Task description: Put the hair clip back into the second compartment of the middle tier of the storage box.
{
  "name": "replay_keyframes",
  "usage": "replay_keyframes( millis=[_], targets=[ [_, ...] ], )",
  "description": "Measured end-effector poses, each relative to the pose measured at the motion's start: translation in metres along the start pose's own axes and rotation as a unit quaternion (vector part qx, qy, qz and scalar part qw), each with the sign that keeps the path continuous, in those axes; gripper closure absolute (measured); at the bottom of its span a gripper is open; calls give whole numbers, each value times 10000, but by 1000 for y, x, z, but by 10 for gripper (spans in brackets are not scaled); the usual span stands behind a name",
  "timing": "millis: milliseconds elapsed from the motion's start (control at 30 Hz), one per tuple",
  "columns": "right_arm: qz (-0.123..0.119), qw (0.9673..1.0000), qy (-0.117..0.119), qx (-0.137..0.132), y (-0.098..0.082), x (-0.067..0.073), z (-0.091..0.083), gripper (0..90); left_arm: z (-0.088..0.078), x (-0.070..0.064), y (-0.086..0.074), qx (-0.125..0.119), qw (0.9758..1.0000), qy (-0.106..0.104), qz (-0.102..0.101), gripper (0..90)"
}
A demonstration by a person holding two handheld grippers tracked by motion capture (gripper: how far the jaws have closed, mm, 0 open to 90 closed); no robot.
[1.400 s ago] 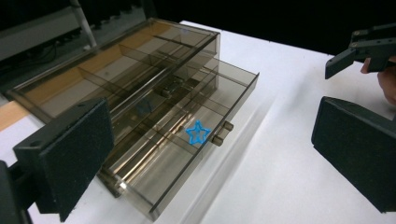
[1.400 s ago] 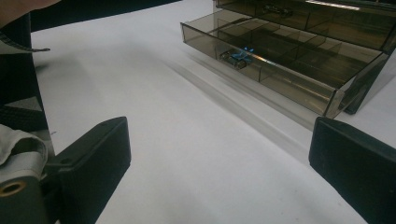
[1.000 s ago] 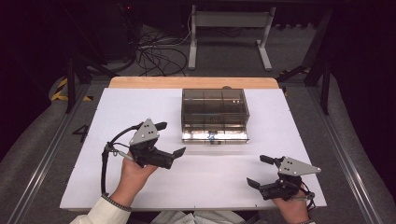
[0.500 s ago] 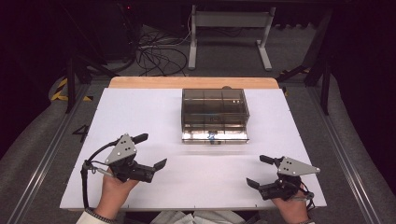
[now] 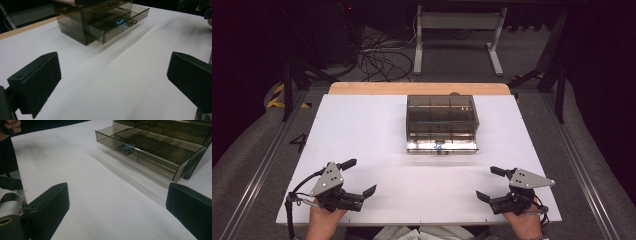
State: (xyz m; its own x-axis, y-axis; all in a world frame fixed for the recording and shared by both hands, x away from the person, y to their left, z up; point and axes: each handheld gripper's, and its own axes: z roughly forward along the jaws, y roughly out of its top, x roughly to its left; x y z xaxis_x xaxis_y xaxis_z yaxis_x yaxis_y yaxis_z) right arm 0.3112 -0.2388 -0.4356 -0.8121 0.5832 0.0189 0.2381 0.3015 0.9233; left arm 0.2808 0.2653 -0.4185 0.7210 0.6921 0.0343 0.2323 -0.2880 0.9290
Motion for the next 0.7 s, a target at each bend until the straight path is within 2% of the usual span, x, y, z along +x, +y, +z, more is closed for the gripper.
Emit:
replay_keyframes(
  millis=[100,200,367,567,667,700],
  targets=[
    [2,10000,10,3,0,0,0,58,-2,1,-10,17,9999,86,-92,0],
    [14,10000,24,4,-1,0,0,58,-3,1,-14,67,9997,211,-30,1],
    [14,10000,30,-22,-1,-1,-1,58,-2,4,-16,113,9996,160,-182,1],
    [14,10000,43,4,-1,-1,1,58,1,3,-15,225,9994,198,-142,1],
    [23,10000,64,18,-1,-1,2,56,3,-1,-15,359,9988,322,2,1],
    [23,10000,72,9,0,-1,2,55,3,-2,-15,379,9988,323,-7,1]
  ],
)
